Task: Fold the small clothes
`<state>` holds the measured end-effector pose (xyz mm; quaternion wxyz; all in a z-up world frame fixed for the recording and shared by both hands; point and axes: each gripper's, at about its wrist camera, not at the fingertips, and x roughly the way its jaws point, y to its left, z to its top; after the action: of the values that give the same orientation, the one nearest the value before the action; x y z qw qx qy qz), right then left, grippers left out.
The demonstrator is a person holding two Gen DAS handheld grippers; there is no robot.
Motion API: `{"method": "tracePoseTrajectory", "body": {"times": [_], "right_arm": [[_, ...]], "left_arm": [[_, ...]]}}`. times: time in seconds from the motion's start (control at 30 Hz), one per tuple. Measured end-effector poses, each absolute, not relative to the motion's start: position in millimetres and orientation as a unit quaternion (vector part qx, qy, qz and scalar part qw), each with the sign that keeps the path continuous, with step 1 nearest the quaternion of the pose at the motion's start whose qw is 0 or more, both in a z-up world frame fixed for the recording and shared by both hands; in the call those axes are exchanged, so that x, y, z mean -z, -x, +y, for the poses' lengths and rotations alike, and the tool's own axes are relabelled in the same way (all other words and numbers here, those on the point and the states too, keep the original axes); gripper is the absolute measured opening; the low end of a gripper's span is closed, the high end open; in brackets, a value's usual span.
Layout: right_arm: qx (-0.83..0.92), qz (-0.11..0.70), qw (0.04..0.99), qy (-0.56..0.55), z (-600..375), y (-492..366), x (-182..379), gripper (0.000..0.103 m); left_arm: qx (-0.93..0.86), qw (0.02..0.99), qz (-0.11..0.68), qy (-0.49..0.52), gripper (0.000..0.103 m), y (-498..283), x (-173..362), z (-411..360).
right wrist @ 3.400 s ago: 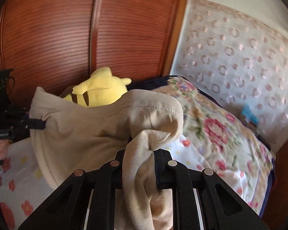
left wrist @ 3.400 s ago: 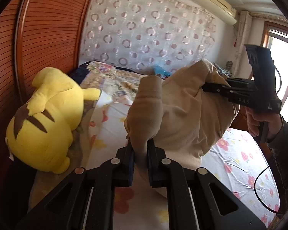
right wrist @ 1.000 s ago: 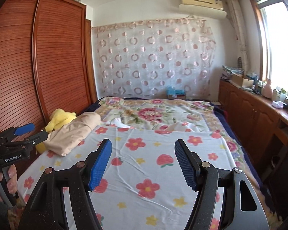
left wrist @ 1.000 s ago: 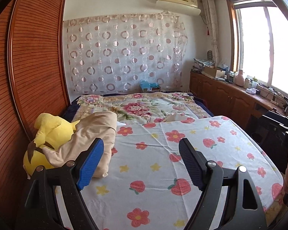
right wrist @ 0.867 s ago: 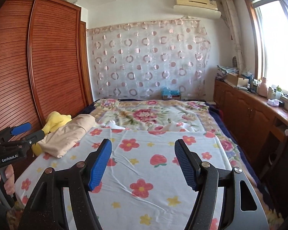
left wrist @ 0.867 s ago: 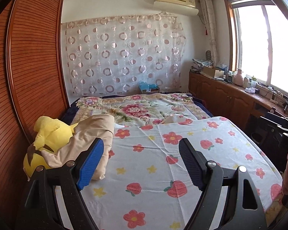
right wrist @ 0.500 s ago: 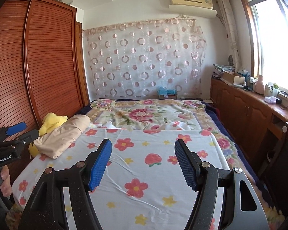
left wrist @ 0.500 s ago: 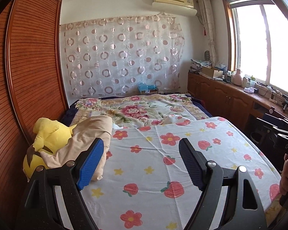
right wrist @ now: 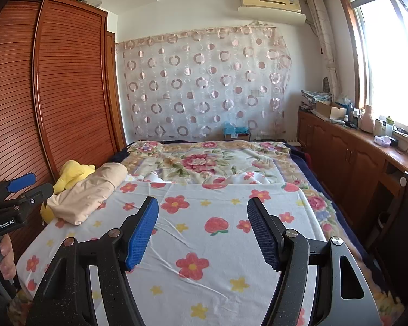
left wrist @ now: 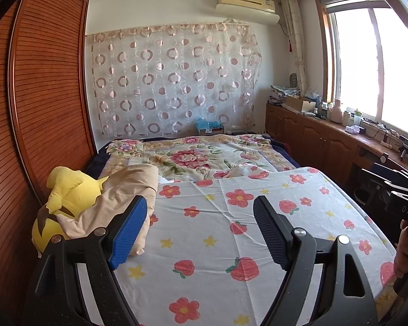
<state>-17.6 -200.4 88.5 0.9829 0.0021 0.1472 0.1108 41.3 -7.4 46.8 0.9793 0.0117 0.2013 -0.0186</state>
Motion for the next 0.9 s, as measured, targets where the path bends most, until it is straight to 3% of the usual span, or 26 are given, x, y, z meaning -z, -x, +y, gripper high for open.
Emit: {"method": "tracePoseTrajectory", "body": {"times": [0.9], "right_arm": [[-0.113, 0.146, 0.983, -0.001, -210, 12, -88, 0.07]], "left_arm": [[0.019, 0.98, 0.2, -0.011, 0.081, -40, -46, -7]]}}
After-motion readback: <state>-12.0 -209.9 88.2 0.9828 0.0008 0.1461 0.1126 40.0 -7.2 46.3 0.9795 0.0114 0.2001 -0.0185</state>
